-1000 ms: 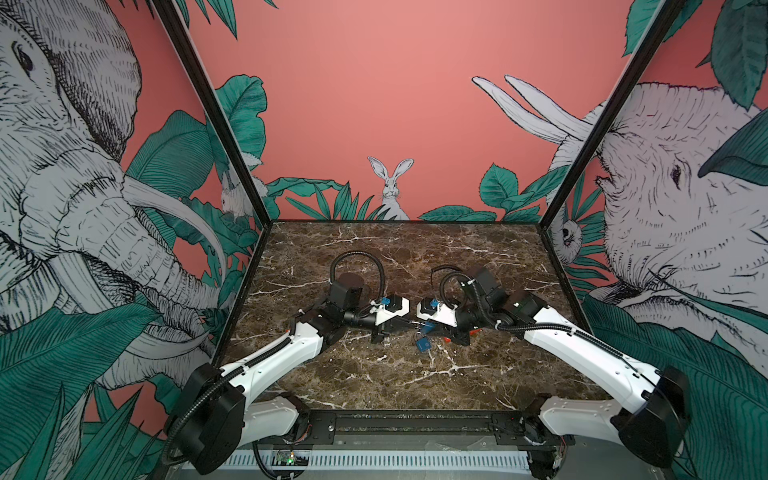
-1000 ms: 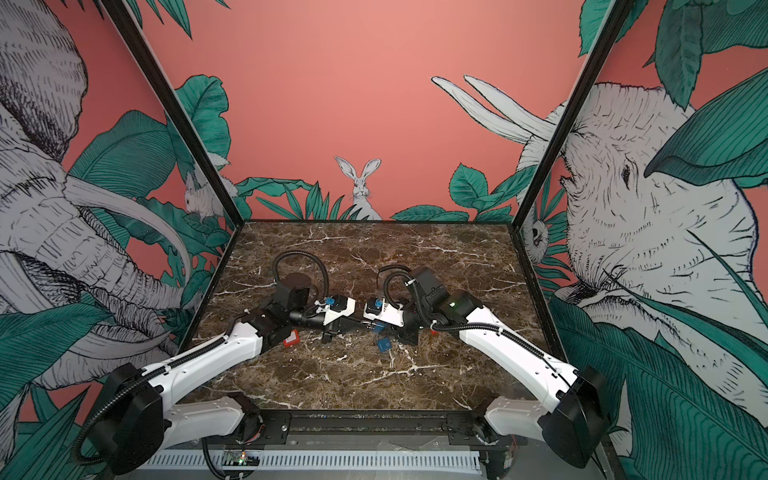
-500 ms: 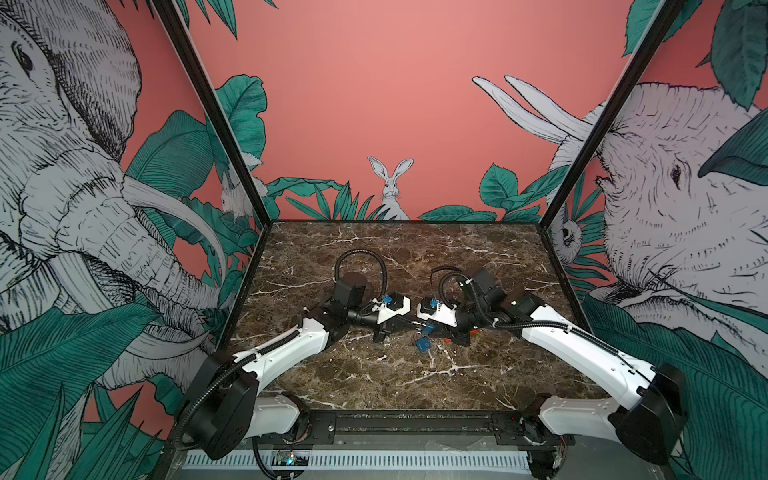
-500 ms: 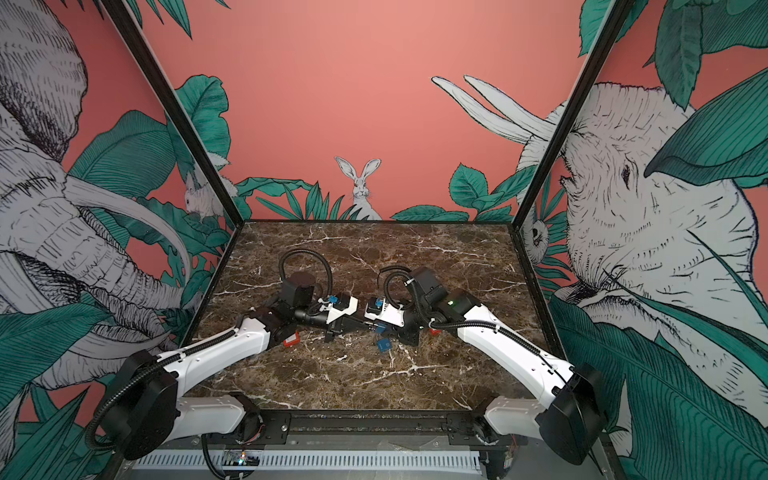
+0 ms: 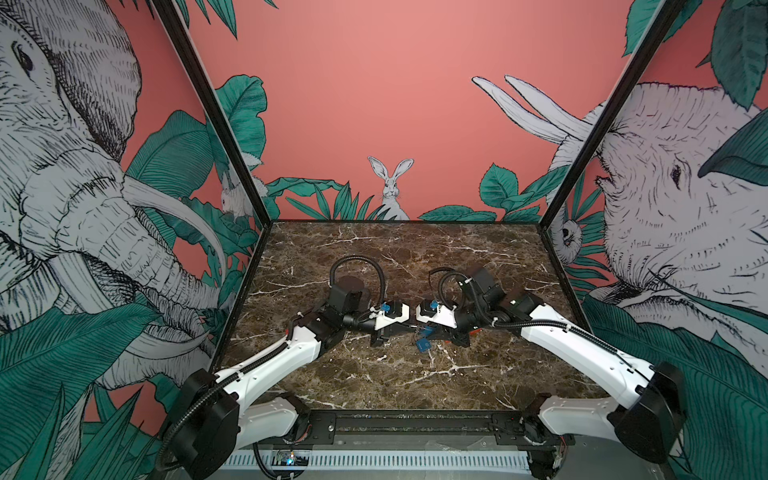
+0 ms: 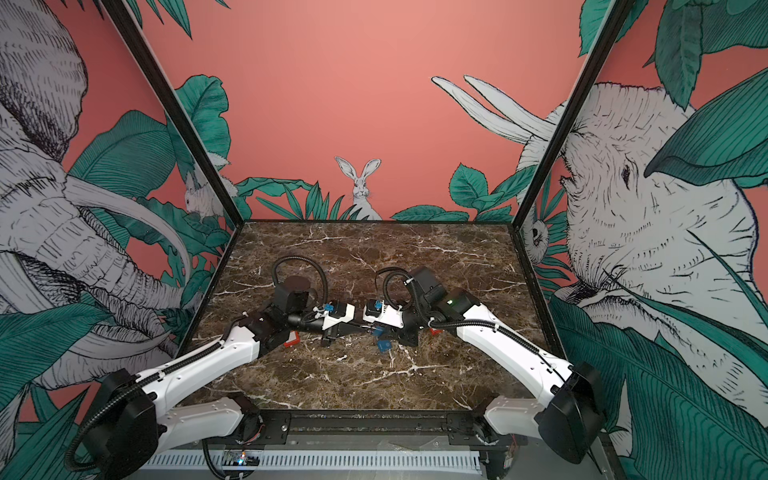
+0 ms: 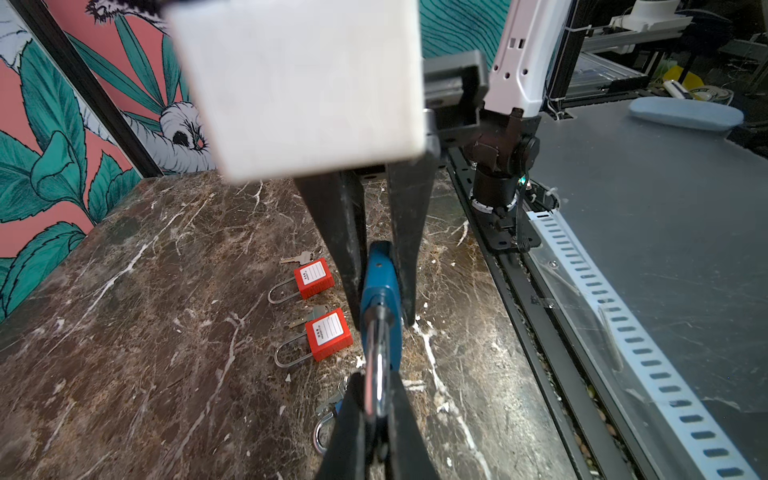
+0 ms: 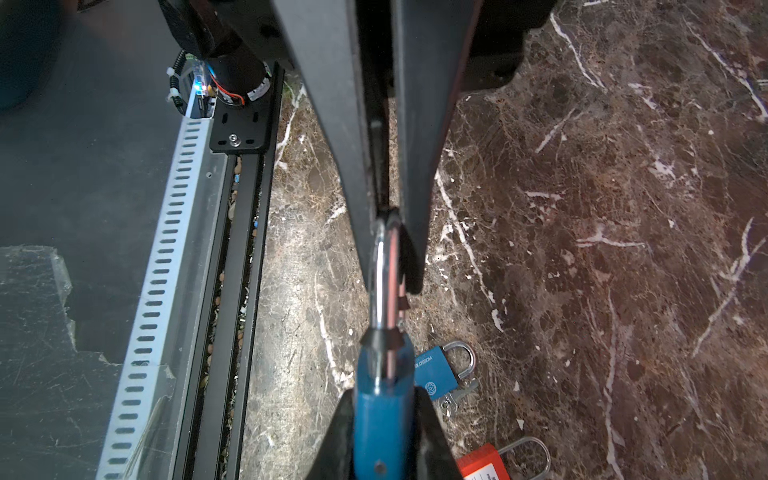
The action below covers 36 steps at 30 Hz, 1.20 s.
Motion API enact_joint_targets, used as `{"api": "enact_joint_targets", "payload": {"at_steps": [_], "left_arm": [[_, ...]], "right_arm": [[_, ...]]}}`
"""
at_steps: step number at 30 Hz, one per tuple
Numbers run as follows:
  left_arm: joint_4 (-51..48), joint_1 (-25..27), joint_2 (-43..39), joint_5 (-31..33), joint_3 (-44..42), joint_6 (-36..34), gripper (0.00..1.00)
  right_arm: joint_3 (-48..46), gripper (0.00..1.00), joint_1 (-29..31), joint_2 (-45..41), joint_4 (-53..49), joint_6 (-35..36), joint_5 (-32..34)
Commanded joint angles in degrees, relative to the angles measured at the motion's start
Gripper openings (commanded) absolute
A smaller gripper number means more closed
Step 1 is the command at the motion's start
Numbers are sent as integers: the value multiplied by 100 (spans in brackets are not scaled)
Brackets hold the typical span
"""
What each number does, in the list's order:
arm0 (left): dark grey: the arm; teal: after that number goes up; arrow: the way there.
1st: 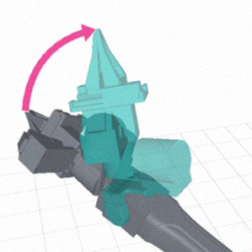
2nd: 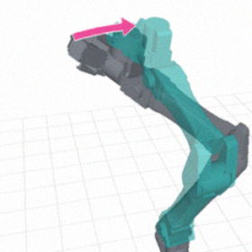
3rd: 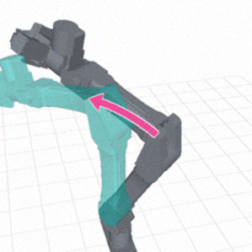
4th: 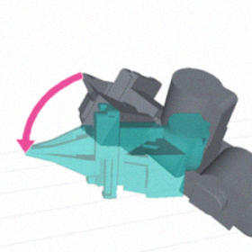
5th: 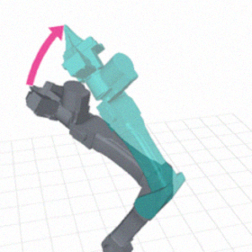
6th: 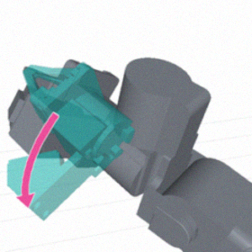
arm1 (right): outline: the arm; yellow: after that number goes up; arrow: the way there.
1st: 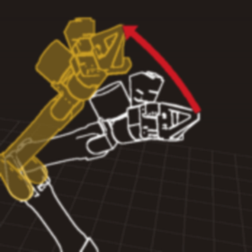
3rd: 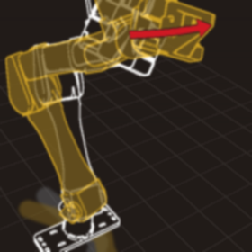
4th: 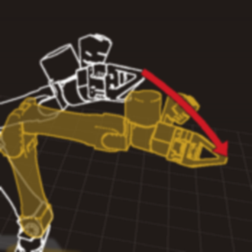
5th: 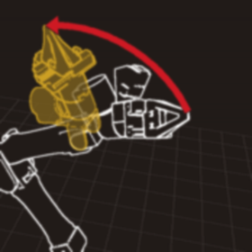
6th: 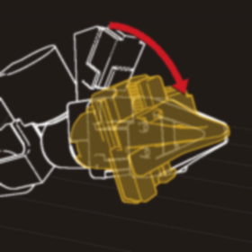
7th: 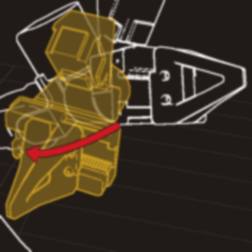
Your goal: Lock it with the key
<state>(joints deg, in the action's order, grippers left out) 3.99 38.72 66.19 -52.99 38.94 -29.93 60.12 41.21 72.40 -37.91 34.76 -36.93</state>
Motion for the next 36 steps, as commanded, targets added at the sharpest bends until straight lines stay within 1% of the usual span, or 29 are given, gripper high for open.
{"api": "enact_joint_targets", "payload": {"at_steps": [1, 8, 16, 22, 24, 28, 36], "left_arm": [[496, 375, -149, -254, 17, -446, 0], [322, 386, -236, -396, -12, -102, 0], [769, 388, -78, -469, -75, 552, 0], [713, 383, 56, -520, 35, 706, 0], [717, 384, 99, -485, 28, 670, 0], [912, 394, 205, -460, -50, 560, 0], [1219, 538, 478, -366, -133, 232, 0]], "right_arm": [[45, 0, 238, -38, 1453, -5, -1208], [-180, 0, 240, -240, 1924, 204, -691], [-338, 0, 248, -269, 2130, 318, -394], [-463, 0, 248, -419, 2121, 391, -39], [-505, 0, 256, -462, 2127, 377, -65], [-450, 0, 249, -416, 2144, 242, -329], [-16, 0, 249, -149, 2031, -10, -796]]}}
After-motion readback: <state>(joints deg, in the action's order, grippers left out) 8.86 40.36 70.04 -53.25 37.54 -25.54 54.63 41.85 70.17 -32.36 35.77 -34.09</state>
